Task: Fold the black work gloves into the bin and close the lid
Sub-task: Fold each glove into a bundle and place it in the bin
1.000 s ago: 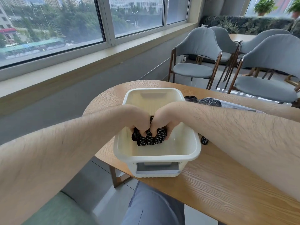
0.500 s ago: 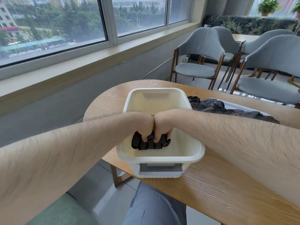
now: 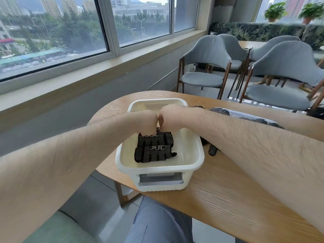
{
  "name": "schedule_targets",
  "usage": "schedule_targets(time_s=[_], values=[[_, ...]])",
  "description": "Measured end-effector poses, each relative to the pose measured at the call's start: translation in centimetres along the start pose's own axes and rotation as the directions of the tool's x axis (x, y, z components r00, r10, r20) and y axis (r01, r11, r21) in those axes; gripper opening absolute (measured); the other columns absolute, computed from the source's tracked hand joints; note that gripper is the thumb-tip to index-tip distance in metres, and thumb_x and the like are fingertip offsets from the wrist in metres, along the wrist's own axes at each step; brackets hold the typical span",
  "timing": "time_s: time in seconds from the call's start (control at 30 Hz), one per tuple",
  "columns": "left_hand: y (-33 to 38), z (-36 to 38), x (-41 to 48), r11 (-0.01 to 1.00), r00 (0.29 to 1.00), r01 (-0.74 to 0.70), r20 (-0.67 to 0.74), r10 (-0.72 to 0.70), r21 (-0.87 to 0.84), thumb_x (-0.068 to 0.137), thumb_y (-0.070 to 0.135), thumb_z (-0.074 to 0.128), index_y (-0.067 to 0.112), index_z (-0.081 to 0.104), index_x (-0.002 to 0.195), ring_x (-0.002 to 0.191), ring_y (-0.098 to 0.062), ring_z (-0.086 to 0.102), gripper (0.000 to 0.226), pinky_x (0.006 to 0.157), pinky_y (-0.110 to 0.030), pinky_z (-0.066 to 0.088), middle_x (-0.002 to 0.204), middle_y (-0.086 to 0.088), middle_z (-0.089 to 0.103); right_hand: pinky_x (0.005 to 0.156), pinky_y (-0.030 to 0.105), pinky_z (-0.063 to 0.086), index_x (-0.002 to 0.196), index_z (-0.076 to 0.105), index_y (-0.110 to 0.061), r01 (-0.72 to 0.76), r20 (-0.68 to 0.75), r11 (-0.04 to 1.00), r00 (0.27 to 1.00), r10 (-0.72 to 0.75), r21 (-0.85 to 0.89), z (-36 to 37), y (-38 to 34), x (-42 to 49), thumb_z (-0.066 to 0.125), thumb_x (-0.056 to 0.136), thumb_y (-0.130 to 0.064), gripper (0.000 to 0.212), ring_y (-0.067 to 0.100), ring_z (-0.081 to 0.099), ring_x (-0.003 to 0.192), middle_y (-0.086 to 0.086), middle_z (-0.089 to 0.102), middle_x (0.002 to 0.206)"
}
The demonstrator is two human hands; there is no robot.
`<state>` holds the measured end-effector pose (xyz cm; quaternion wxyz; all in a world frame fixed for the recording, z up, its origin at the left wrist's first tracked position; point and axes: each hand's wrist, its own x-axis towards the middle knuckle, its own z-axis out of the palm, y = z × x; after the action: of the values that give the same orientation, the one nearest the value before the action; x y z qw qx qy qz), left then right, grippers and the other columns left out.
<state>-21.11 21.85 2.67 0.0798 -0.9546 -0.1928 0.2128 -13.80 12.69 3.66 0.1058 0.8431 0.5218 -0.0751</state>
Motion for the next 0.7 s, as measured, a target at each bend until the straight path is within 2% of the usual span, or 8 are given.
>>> schedule_targets(time_s=[0.07, 0.13, 0.2, 0.3, 0.43, 0.53, 0.6, 0.7], values=[[0.3, -1.3, -0.6, 0.999, 0.988, -0.025, -0.155, 0.021, -0.024, 0.094, 0.016, 0.052, 0.008, 0.069, 0.091, 0.078, -0.023, 0.058, 0.019, 0.070, -0.032, 0.048, 0.082, -0.006, 0.065, 0.061, 0.026, 0.044, 0.104, 0.074, -0.016, 0.028, -0.145, 0.998, 0.989, -0.019, 0.062, -0.6, 1.3, -1.3, 0.057, 0.094, -0.027, 0.023, 0.026, 0.062, 0.087, 0.001, 0.067, 0.091], [1.0, -2.9, -1.6, 0.998, 0.963, -0.051, -0.267, 0.037, -0.044, 0.098, 0.013, 0.048, 0.008, 0.069, 0.108, 0.095, -0.026, 0.063, 0.024, 0.075, -0.032, 0.047, 0.106, -0.008, 0.068, 0.064, 0.030, 0.042, 0.093, 0.068, -0.015, 0.027, -0.264, 0.990, 0.964, 0.011, 0.141, -1.1, 2.7, -2.9, 0.051, 0.096, -0.028, 0.021, 0.030, 0.060, 0.091, 0.004, 0.062, 0.088], [2.8, -4.4, -2.6, 0.995, 0.927, -0.084, -0.372, 0.056, -0.061, 0.097, 0.008, 0.046, 0.006, 0.068, 0.108, 0.093, -0.030, 0.063, 0.024, 0.076, -0.034, 0.049, 0.104, -0.009, 0.068, 0.073, 0.035, 0.047, 0.079, 0.060, -0.013, 0.047, -0.364, 0.970, 0.930, 0.045, 0.240, -1.2, 4.2, -5.0, 0.049, 0.096, -0.034, 0.029, 0.032, 0.060, 0.094, 0.006, 0.061, 0.085], [6.1, -6.1, -3.3, 0.993, 0.874, -0.107, -0.481, 0.067, -0.055, 0.093, 0.003, 0.044, 0.003, 0.066, 0.095, 0.085, -0.032, 0.061, 0.023, 0.066, -0.032, 0.044, 0.087, -0.009, 0.061, 0.079, 0.039, 0.052, 0.085, 0.070, -0.010, 0.066, -0.447, 0.891, 0.880, 0.160, 0.449, -0.2, 7.1, -8.3, 0.057, 0.092, -0.041, 0.034, 0.026, 0.061, 0.090, 0.007, 0.068, 0.090], [13.1, -7.3, -3.5, 0.975, 0.865, -0.202, -0.484, 0.133, -0.095, 0.093, 0.005, 0.047, 0.005, 0.064, 0.094, 0.083, -0.029, 0.056, 0.017, 0.071, -0.034, 0.046, 0.081, -0.004, 0.053, 0.076, 0.038, 0.050, 0.091, 0.072, -0.008, 0.009, -0.447, 0.825, 0.844, 0.297, 0.565, 2.6, 11.5, -13.3, 0.064, 0.090, -0.036, 0.030, 0.022, 0.062, 0.088, 0.005, 0.068, 0.091], [18.5, -7.1, -3.2, 0.938, 0.848, -0.284, -0.509, 0.149, -0.200, 0.096, 0.010, 0.049, 0.014, 0.055, 0.095, 0.085, -0.022, 0.049, 0.008, 0.073, -0.033, 0.041, 0.092, -0.002, 0.053, 0.078, 0.041, 0.051, 0.090, 0.071, -0.008, -0.059, -0.418, 0.791, 0.824, 0.383, 0.609, 5.3, 14.5, -16.9, 0.062, 0.093, -0.038, 0.031, 0.023, 0.062, 0.088, 0.003, 0.067, 0.089], [22.4, -6.6, -2.9, 0.904, 0.825, -0.319, -0.552, 0.119, -0.283, 0.096, 0.009, 0.048, 0.015, 0.058, 0.100, 0.085, -0.023, 0.051, 0.012, 0.070, -0.033, 0.040, 0.099, -0.004, 0.058, 0.075, 0.038, 0.050, 0.087, 0.070, -0.011, -0.111, -0.393, 0.742, 0.791, 0.469, 0.661, 7.3, 16.6, -19.5, 0.061, 0.094, -0.040, 0.031, 0.021, 0.062, 0.086, 0.000, 0.066, 0.086], [26.9, -3.9, -1.8, 0.814, 0.776, -0.436, -0.618, 0.125, -0.384, 0.096, 0.012, 0.046, 0.011, 0.063, 0.102, 0.086, -0.025, 0.051, 0.018, 0.069, -0.030, 0.035, 0.094, -0.003, 0.059, 0.070, 0.033, 0.048, 0.084, 0.070, -0.018, -0.195, -0.332, 0.658, 0.739, 0.586, 0.728, 10.6, 18.5, -21.9, 0.060, 0.093, -0.036, 0.023, 0.017, 0.062, 0.083, -0.006, 0.067, 0.083]])
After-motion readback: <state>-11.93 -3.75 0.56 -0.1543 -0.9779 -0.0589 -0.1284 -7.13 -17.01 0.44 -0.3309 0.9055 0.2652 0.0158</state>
